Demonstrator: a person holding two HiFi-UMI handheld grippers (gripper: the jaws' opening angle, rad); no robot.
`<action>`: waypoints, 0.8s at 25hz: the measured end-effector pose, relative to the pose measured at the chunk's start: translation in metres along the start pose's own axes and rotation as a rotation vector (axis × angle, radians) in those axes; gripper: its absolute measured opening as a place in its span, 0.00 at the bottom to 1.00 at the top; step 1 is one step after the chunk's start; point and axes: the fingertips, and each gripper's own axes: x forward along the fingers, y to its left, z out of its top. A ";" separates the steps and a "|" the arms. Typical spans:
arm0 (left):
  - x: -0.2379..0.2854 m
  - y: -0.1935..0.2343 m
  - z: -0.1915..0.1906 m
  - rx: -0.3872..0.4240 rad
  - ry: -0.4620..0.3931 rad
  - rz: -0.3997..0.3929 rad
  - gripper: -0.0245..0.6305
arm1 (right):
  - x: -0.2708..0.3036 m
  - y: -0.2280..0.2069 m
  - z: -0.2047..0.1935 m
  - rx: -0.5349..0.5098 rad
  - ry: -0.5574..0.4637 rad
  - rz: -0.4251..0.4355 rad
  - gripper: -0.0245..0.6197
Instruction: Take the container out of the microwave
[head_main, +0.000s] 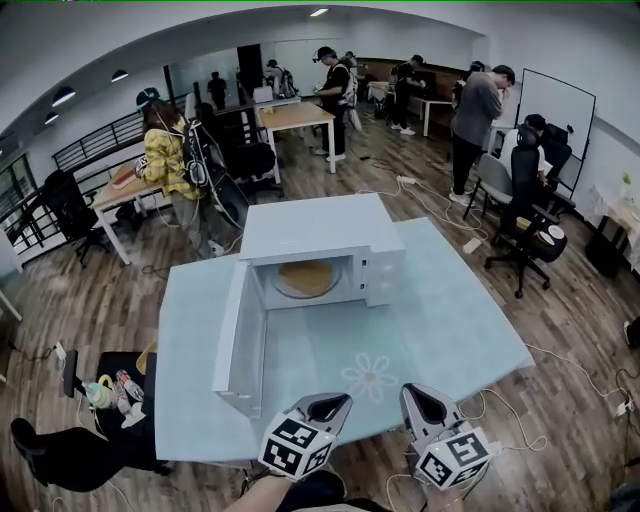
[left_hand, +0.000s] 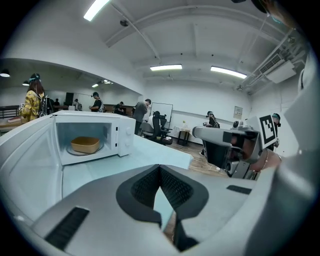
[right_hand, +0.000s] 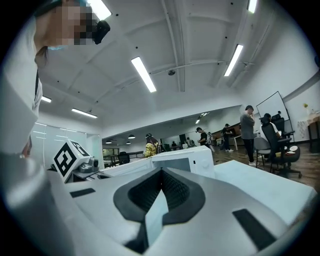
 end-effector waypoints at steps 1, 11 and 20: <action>0.002 0.012 0.004 -0.003 -0.005 0.011 0.06 | 0.018 0.002 0.005 -0.014 0.001 0.023 0.05; 0.006 0.100 0.029 -0.066 -0.059 0.092 0.05 | 0.136 0.024 0.016 -0.083 0.058 0.171 0.05; 0.006 0.132 0.022 -0.150 -0.080 0.143 0.05 | 0.192 0.043 -0.018 -0.081 0.182 0.334 0.05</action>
